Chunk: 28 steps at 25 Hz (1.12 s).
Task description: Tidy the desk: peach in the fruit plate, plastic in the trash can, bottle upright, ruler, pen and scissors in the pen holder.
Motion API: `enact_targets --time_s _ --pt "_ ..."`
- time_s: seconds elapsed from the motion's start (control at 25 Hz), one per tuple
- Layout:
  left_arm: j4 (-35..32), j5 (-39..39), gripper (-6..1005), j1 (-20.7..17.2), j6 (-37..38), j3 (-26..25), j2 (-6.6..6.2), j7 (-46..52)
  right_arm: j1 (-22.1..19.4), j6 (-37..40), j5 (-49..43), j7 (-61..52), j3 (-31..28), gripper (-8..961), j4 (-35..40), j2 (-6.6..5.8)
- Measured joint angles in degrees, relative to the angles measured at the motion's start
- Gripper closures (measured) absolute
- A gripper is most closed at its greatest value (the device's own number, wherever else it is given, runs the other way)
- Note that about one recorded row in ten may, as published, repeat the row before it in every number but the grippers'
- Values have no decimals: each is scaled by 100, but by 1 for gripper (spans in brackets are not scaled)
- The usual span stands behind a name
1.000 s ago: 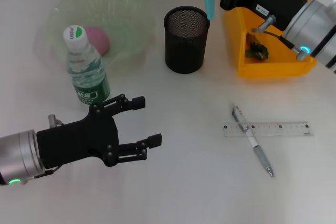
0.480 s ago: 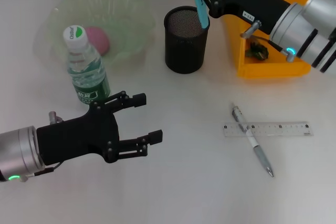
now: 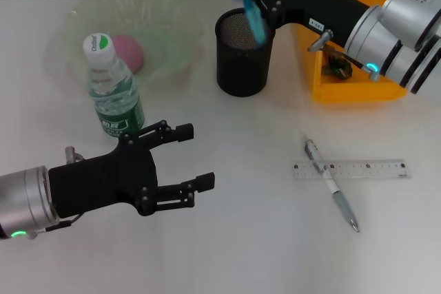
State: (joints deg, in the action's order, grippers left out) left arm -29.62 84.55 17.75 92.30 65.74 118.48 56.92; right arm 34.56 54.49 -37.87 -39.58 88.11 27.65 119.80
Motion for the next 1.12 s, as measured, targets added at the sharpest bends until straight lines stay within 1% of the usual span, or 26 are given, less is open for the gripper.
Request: enact_targets --time_s 0.08,0.32,0.36,0.4,0.52,0.56,0.6,0.64,0.72,0.76,0.8,0.84,0.92,0.96,1.04,1.08,1.12 --pt "0 0 134 0 0 0 0 0 7 -9 0 1 5 845 -24 0" --pt "0 3 134 -8 40 -7 0 -23 -79 88 0 2 -24 659 -18 0" --pt "0 3 134 -11 42 -10 -1 -28 -284 355 28 1 -36 658 126 0" --pt "0 2 134 -14 42 -10 0 -30 -284 355 28 1 -36 657 126 0" --pt "-5 1 134 -24 57 -23 0 -36 -788 884 204 -35 -54 653 500 -6" --pt "-7 2 134 -25 61 -27 -2 -36 -1200 1085 269 -323 -86 653 808 -23" --pt "-9 3 134 -28 64 -30 -6 -36 -1200 1085 269 -323 -86 652 808 -23" --pt "-9 3 134 -28 64 -30 -6 -36 -1412 1143 266 -562 -137 652 982 -44" --pt "-14 6 134 -37 74 -34 -14 -36 -1785 1171 -86 -1368 -326 650 1433 -119" --pt "-15 6 134 -39 75 -33 -17 -36 -2077 1161 -853 -2541 -660 650 2062 -213" --pt "-16 7 134 -40 76 -26 -18 -36 -2077 1161 -853 -2541 -660 630 2062 -213" --pt "-17 7 134 -40 77 -20 -20 -36 -2206 1172 -1392 -3278 -923 610 2494 -247" --pt "-18 15 134 -28 77 -7 -27 -35 -2367 1347 -2856 -4996 -1522 570 3425 -218" --pt "-23 26 134 -14 78 10 -29 -14 -2408 1539 -3755 -5868 -1821 550 3960 -172" --pt "-27 25 134 -8 78 19 -29 -8 -2362 2116 -5396 -7165 -2254 511 4909 -99" --pt "-27 28 134 -8 77 27 -28 -4 -2253 2470 -6062 -7634 -2421 491 5279 -90" --pt "-27 28 134 -5 78 39 -29 -6 -2050 2975 -6795 -8142 -2617 471 5685 -88"
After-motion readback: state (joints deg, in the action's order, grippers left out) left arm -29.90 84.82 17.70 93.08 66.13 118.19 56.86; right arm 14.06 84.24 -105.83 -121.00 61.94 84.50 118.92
